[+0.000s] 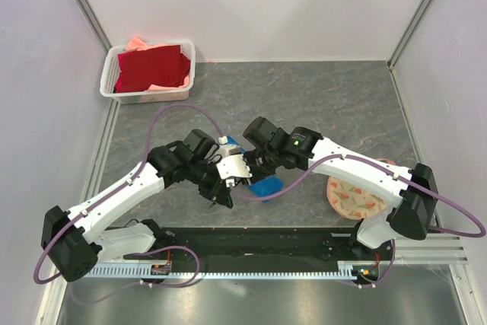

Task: Fold the napkin into a case and place the utensils inside
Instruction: Pass from the left arm to the right, then insert the knife into the folded napkin.

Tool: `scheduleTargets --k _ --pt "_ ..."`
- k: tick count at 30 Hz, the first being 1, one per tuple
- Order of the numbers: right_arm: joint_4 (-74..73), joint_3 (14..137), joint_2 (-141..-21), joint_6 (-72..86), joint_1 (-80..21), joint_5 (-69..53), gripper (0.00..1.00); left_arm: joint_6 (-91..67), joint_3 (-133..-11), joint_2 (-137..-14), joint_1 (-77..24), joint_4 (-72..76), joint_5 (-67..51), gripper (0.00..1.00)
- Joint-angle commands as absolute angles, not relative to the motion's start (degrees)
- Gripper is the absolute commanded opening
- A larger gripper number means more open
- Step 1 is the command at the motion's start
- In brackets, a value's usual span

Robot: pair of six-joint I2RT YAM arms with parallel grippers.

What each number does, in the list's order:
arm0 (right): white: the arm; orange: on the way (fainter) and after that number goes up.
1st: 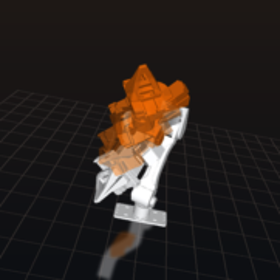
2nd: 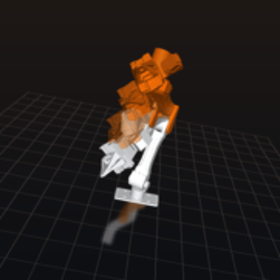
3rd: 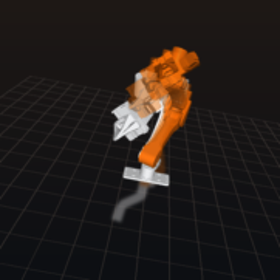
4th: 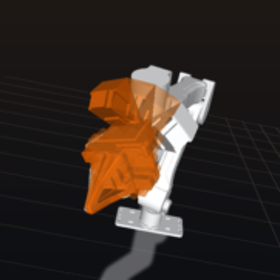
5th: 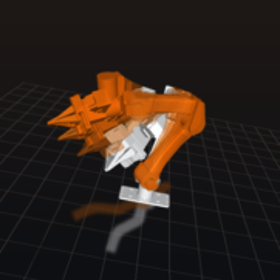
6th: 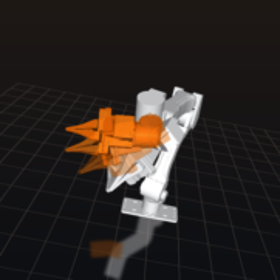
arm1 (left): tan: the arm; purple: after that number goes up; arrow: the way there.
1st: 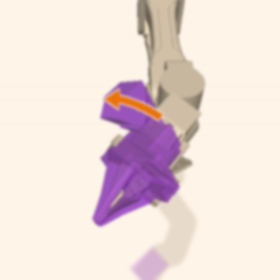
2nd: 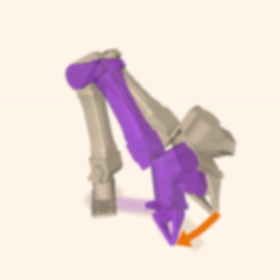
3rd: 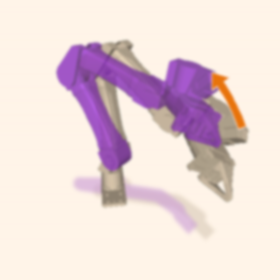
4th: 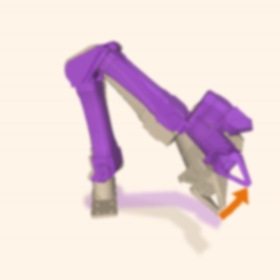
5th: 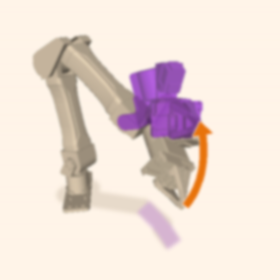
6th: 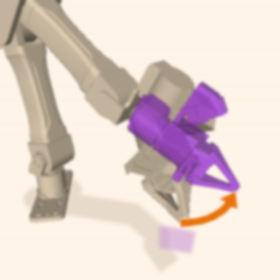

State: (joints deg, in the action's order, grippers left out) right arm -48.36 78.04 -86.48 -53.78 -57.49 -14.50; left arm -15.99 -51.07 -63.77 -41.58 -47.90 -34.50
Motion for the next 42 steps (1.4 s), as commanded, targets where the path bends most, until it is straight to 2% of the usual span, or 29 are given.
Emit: scheduleTargets --k 1,6,9,11,12,13,15,16,18,19,23,25,27,31,32,39,42 --pt "-46.2 79.3 -86.8 -54.6 -57.7 -15.2 0.44 -12.9 -54.1 -63.4 -41.7 -46.3 -35.0 0.02" --pt "-46.0 79.6 -87.8 -54.7 -57.7 -15.5 0.46 -12.8 -54.3 -63.3 -41.6 -46.5 -35.1 0.02" --pt "-45.9 79.4 -88.2 -54.5 -57.7 -15.8 0.40 -12.7 -54.6 -63.2 -41.7 -46.6 -35.2 0.02" --pt "-46.0 79.1 -87.9 -54.0 -57.7 -16.0 0.25 -12.8 -54.7 -63.3 -41.6 -46.8 -34.2 0.02" --pt "-45.9 78.9 -87.8 -52.7 -57.8 -15.8 0.05 -13.2 -54.8 -63.4 -41.5 -47.0 -32.4 0.02" --pt "-46.0 78.7 -87.5 -51.8 -57.7 -15.4 0.00 -14.6 -54.8 -63.1 -40.9 -47.1 -31.4 0.06" --pt "-45.8 77.0 -86.8 -49.1 -57.7 -13.5 0.00 -16.3 -54.4 -61.5 -39.4 -45.5 -30.3 0.20" --pt "-45.4 76.1 -85.9 -46.1 -57.7 -12.7 0.00 -18.3 -53.9 -60.7 -36.9 -44.5 -29.9 0.35" --pt "-44.0 72.6 -84.5 -42.0 -57.7 -10.1 0.00 -20.1 -53.4 -58.1 -33.2 -43.0 -29.2 0.46" --pt "-43.1 71.3 -82.5 -36.4 -57.7 -9.2 0.00 -22.0 -52.9 -57.1 -29.1 -41.4 -28.6 0.55" --pt "-39.6 64.4 -79.1 -17.9 -57.7 -1.4 0.00 -26.8 -53.0 -55.4 -18.7 -38.1 -25.1 0.60" --pt "-41.0 62.3 -78.5 -13.7 -57.7 1.4 0.00 -30.8 -52.4 -56.9 -15.1 -35.3 -25.6 0.60" --pt "-42.4 61.7 -78.7 -4.9 -57.7 5.2 0.00 -35.0 -51.8 -59.6 -14.5 -30.6 -27.6 0.54" --pt "-46.0 61.2 -81.6 4.6 -57.7 9.1 0.00 -41.2 -48.9 -71.7 -14.6 -19.4 -34.4 0.26" --pt "-46.6 61.3 -82.3 7.4 -57.7 9.1 0.00 -41.7 -49.0 -73.4 -14.8 -16.9 -34.4 0.22" --pt "-49.0 62.9 -88.1 12.6 -57.7 9.8 0.00 -41.2 -55.0 -87.4 -16.6 -14.5 -29.0 0.15" --pt "-49.6 62.9 -90.2 14.1 -57.7 11.3 0.00 -41.0 -58.0 -93.0 -16.7 -14.7 -26.5 0.15"
